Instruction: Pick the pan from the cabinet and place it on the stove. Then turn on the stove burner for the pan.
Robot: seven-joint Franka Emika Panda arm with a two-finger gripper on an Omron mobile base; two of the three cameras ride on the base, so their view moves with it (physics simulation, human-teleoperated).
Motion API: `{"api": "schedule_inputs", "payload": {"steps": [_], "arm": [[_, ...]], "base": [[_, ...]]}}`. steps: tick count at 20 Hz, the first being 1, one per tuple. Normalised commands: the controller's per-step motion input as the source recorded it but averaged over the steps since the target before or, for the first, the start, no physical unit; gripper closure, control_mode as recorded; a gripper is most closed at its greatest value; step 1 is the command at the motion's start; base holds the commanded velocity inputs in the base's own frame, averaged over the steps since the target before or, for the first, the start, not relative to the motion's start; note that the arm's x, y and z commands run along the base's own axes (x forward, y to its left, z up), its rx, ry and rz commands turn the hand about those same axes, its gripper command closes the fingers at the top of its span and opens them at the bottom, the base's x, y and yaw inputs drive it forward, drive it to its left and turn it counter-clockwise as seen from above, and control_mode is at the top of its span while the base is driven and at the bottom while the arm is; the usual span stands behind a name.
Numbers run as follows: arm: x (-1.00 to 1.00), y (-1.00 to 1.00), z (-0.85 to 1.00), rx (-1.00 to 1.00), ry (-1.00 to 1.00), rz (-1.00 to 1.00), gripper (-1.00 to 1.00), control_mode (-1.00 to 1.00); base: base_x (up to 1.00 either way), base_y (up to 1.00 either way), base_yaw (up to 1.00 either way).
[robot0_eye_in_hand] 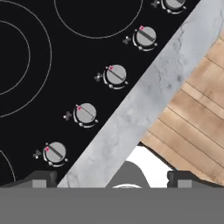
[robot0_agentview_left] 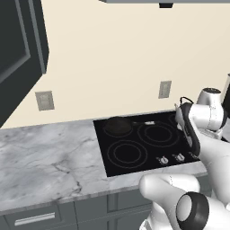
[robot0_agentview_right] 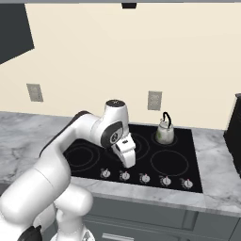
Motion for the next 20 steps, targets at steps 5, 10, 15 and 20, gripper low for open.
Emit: {"api": "schedule_inputs", "payload": {"steps": [5, 10, 15, 20], "arm": [[0.25, 0.0, -0.24, 0.0, 0.04, 0.31, -1.0, -1.0], [0.32, 0.0, -0.34, -0.03, 0.02, 0.32, -1.0, -1.0], [0.37, -0.04, -0.35, -0.05, 0.03, 0.29, -1.0, -1.0], [0.27, -0.12, -0.33, -0.03, 0.04, 0.26, -1.0, -1.0]], "base": [[0.0, 0.0, 0.0], [0.0, 0.0, 0.0], [0.0, 0.0, 0.0], [0.0, 0.0, 0.0]]}}
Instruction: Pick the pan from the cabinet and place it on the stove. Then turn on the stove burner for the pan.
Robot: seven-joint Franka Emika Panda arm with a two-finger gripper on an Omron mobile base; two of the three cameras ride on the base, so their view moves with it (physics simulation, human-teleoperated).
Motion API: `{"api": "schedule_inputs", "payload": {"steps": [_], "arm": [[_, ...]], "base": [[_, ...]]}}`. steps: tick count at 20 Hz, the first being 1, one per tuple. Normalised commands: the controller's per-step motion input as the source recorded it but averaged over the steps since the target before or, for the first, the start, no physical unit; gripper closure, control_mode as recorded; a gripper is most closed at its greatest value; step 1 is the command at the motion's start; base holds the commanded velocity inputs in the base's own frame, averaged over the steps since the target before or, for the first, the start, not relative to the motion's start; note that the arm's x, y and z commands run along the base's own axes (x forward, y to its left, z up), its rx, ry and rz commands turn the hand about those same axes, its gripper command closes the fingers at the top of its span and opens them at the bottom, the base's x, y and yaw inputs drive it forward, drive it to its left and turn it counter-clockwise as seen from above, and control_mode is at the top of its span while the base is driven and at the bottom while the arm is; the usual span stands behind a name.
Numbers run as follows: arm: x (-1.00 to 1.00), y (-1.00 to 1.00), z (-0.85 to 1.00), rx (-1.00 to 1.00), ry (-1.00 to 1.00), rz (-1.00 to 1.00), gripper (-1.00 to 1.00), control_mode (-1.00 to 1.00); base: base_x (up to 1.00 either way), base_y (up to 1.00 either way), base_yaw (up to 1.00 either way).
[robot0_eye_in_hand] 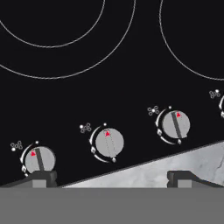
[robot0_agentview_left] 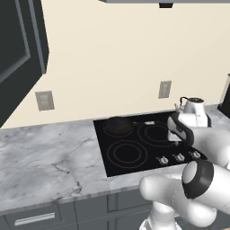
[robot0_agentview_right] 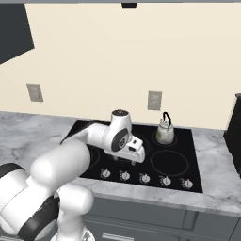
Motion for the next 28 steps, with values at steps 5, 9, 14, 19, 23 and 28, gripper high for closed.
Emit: {"api": "schedule_inputs", "payload": {"steps": [5, 9, 14, 19, 23, 28], "arm": [[0.04, -0.07, -0.22, 0.0, 0.09, 0.1, -1.0, -1.0], [0.0, 0.0, -0.24, 0.0, 0.05, 0.0, -1.0, -1.0], [0.0, 0.0, -0.18, 0.0, 0.0, 0.02, -1.0, -1.0], [0.0, 0.0, -0.24, 0.01, 0.0, 0.12, -1.0, -1.0], [0.0, 0.03, -0.29, 0.0, 0.01, 0.2, -1.0, -1.0], [0.0, 0.02, -0.22, 0.0, 0.0, 0.17, -1.0, -1.0]], "base": [[0.0, 0.0, 0.0], [0.0, 0.0, 0.0], [0.0, 0.0, 0.0], [0.0, 0.0, 0.0], [0.0, 0.0, 0.0], [0.0, 0.0, 0.0]]}}
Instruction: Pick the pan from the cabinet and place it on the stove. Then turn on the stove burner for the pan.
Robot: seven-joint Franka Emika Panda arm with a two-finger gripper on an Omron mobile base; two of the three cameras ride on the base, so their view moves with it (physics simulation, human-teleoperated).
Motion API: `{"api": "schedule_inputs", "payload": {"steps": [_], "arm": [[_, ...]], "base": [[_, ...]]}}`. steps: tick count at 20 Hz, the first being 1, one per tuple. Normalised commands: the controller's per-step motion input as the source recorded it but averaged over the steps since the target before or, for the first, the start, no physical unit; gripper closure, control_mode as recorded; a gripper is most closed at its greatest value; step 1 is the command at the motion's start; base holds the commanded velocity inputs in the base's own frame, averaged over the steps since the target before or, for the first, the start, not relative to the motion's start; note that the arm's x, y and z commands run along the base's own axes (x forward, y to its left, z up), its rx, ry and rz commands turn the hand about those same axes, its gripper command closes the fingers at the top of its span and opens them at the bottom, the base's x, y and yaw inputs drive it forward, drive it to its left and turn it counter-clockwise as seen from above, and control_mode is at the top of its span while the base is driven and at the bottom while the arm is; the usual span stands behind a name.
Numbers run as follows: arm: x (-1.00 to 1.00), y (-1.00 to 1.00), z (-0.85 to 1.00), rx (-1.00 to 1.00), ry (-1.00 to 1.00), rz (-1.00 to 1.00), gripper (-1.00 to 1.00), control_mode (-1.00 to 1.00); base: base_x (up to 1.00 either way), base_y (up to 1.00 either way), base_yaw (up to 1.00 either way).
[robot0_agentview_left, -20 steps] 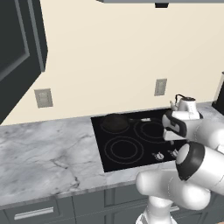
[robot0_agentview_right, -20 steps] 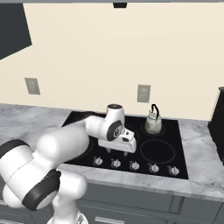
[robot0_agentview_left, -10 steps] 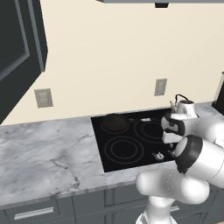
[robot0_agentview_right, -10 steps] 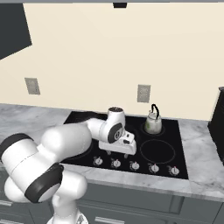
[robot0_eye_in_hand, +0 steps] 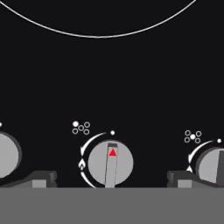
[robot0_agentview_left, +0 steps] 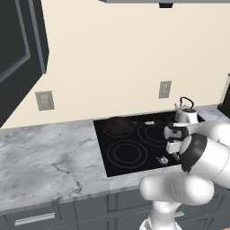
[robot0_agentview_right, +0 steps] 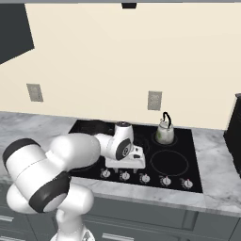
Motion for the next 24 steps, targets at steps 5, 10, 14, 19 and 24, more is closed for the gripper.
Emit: {"api": "schedule_inputs", "payload": {"steps": [5, 10, 14, 19, 24], "arm": [[0.0, 0.0, -0.11, 0.0, 0.0, 0.05, -1.0, -1.0], [-0.03, 0.0, -0.13, 0.0, 0.0, 0.03, -1.0, -1.0], [-0.07, 0.0, -0.12, 0.0, 0.0, 0.0, -1.0, -1.0], [-0.04, 0.0, -0.14, 0.0, 0.0, 0.0, -1.0, -1.0], [0.0, 0.0, -0.16, 0.0, 0.0, 0.0, -1.0, -1.0]], "base": [[0.0, 0.0, 0.0], [0.0, 0.0, 0.0], [0.0, 0.0, 0.0], [0.0, 0.0, 0.0], [0.0, 0.0, 0.0]]}}
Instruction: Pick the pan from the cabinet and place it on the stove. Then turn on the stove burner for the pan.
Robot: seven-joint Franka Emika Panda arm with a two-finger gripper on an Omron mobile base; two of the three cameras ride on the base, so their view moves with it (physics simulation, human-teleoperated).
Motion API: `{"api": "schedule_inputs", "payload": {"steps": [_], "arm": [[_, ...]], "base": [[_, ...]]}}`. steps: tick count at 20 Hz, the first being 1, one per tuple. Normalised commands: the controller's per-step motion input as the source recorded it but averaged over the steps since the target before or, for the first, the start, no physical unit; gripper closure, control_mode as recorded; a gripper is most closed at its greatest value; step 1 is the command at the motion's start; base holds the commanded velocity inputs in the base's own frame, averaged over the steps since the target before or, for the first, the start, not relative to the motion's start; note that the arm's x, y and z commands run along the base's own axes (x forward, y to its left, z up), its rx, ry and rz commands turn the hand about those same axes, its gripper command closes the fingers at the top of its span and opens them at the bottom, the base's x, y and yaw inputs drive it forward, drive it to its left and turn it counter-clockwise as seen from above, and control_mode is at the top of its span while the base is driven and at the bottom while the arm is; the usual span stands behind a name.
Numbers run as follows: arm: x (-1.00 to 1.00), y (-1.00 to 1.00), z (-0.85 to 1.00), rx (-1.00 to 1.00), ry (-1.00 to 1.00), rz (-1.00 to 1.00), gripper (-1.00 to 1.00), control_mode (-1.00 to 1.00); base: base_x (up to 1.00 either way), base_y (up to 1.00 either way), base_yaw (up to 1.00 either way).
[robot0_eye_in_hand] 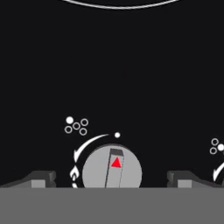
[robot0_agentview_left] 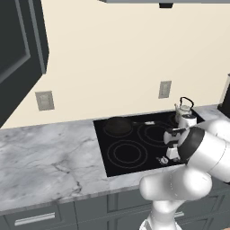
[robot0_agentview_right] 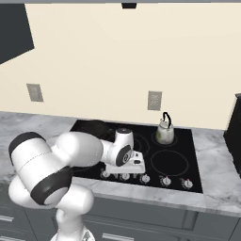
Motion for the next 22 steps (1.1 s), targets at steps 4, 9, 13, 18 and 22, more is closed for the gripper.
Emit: {"api": "schedule_inputs", "payload": {"steps": [4, 9, 13, 18, 22], "arm": [[-0.01, 0.02, -0.24, 0.0, 0.0, 0.0, 1.0, -1.0], [-0.01, 0.11, -0.22, 0.0, 0.0, 0.0, 1.0, -1.0], [-0.14, 0.08, -0.17, 0.0, 0.0, -0.01, 1.0, -1.0], [-0.15, 0.0, -0.2, 0.0, -0.01, 0.0, 1.0, -1.0], [-0.02, 0.0, -0.32, 0.0, 0.0, 0.02, 1.0, -1.0]], "base": [[0.0, 0.0, 0.0], [0.0, 0.0, 0.0], [0.0, 0.0, 0.0], [0.0, 0.0, 0.0], [0.0, 0.0, 0.0]]}}
